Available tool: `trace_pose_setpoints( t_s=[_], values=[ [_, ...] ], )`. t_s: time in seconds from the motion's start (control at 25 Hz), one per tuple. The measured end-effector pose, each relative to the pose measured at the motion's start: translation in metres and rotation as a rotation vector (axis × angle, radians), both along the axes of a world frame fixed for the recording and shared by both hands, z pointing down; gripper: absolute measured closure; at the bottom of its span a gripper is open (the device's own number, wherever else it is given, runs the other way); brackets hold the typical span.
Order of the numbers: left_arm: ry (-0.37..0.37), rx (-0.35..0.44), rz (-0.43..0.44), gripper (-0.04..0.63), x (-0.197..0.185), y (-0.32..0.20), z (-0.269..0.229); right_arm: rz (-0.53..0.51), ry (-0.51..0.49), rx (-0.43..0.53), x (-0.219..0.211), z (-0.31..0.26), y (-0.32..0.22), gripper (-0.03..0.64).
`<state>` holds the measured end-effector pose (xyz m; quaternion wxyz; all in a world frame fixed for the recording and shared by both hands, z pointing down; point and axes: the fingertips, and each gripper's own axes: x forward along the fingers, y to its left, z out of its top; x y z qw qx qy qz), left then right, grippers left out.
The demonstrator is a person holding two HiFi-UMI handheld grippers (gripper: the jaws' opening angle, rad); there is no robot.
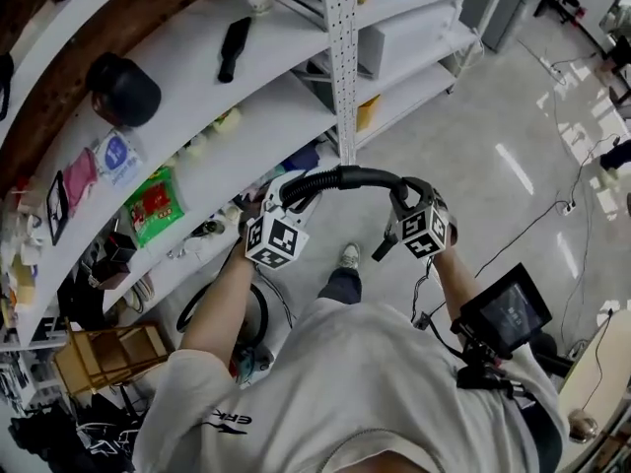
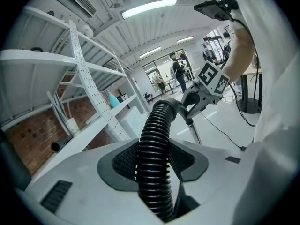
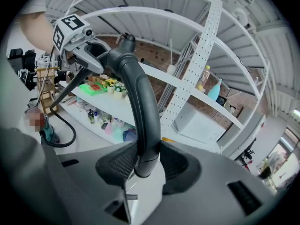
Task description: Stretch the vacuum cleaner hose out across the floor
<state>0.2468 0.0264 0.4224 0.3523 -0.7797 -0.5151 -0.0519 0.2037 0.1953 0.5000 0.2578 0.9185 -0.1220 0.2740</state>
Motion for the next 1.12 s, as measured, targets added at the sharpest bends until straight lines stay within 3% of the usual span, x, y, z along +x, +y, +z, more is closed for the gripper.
trace_pose_setpoints(
  t_s=[0.8,1.12],
  values=[
    [-0.067,-0.058,0.296,0.414,0.089,0.171,-0.006,0.302,-0.014,-0.027,0.062,0.001,0.157,0.469],
    [-0.125,-0.044,0.376,0.414,0.095,0.238,-0.001,0.375,-0.036,-0.006,0.062,0.012,0.217,0.469]
  ],
)
